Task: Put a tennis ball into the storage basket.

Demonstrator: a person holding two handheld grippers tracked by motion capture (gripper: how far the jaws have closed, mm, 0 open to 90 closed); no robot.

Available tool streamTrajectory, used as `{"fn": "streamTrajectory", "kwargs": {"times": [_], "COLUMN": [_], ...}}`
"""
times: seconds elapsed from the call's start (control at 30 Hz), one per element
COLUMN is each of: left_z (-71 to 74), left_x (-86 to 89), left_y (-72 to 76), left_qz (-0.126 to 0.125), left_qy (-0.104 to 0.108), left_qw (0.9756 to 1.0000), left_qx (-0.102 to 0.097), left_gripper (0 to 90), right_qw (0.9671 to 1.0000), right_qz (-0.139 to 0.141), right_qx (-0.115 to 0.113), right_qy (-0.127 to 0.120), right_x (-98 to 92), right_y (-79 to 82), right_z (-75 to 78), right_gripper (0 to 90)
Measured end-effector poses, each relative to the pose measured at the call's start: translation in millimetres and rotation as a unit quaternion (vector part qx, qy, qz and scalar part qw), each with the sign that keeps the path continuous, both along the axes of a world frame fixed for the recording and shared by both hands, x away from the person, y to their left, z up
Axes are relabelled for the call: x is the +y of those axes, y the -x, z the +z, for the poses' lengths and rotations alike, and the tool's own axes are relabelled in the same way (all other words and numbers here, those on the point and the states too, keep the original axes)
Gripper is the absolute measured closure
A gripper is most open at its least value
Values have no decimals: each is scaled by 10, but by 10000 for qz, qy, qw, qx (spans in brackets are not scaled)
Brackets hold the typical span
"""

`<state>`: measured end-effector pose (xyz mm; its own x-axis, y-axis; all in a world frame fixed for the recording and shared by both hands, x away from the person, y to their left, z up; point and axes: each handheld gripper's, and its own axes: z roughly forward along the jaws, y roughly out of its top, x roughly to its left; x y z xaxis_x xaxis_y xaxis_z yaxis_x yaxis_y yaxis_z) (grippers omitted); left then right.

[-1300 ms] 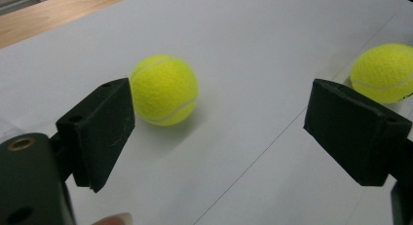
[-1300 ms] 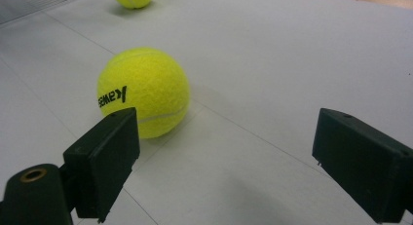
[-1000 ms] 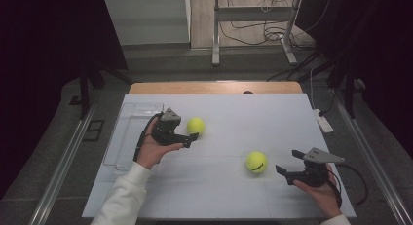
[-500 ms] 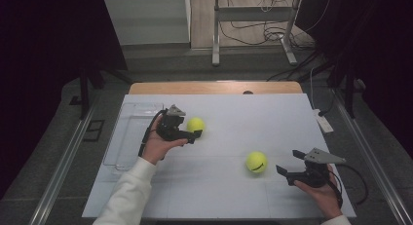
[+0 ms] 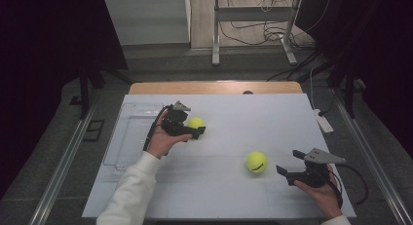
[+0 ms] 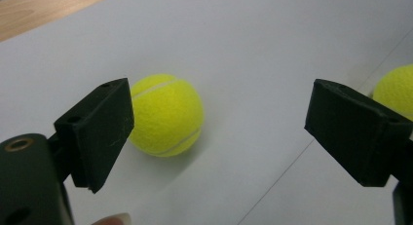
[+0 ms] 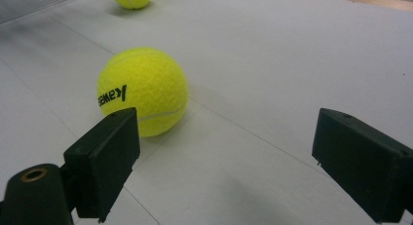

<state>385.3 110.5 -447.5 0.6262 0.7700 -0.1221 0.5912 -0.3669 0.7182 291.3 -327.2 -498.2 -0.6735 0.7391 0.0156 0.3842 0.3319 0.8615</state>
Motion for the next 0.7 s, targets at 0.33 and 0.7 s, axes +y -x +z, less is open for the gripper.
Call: {"fn": "streamTrajectory", "kwargs": {"times": [0.33,0.7], "left_z": [-42,-115], "left_x": [-49,-79], "left_y": [-106,-227], "left_qz": [40,134], "left_qy": [-98,-209], "left_qw": [9998,9991], "left_qx": [155,342], "left_gripper": [110,108], "right_qw": [10000,10000], "right_qz": [-2,1], "right_qx": [12,17], "right_qy": [5,3], "right_x": [-1,-3], "right_y": [-3,-4], "right_z": [-4,-5], "right_gripper": [105,105]}}
